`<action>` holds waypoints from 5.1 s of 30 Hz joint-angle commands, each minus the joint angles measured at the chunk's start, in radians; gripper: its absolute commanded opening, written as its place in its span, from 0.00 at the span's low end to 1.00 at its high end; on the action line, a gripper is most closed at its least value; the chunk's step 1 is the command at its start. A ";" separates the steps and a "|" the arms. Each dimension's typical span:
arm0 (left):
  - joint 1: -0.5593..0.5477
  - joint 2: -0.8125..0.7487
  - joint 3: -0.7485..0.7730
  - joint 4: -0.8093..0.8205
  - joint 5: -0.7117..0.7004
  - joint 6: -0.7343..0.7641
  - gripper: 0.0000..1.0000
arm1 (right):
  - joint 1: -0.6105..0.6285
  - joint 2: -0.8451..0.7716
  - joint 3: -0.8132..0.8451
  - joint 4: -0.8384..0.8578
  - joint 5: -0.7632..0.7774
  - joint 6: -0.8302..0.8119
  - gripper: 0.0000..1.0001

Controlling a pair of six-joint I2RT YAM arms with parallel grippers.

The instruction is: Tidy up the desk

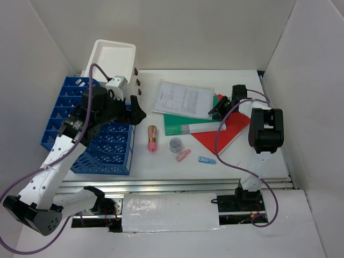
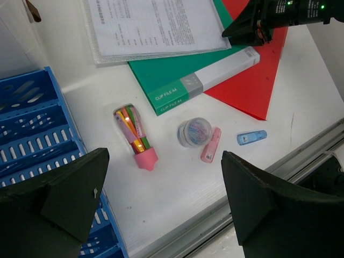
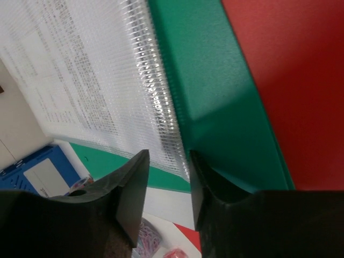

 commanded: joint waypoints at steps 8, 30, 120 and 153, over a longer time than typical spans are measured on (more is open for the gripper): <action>-0.003 -0.024 0.002 0.034 0.011 0.021 1.00 | -0.020 0.030 0.055 0.016 -0.073 0.000 0.30; -0.004 -0.006 0.005 0.025 -0.049 -0.016 0.99 | -0.037 -0.082 -0.118 0.280 -0.311 0.066 0.00; -0.167 0.855 0.862 0.407 0.023 -0.557 0.00 | 0.037 -1.226 -0.361 -0.045 0.063 0.016 1.00; -0.030 0.358 0.439 1.011 1.022 -0.634 0.00 | 0.090 -0.803 -0.364 1.858 -0.894 0.676 0.84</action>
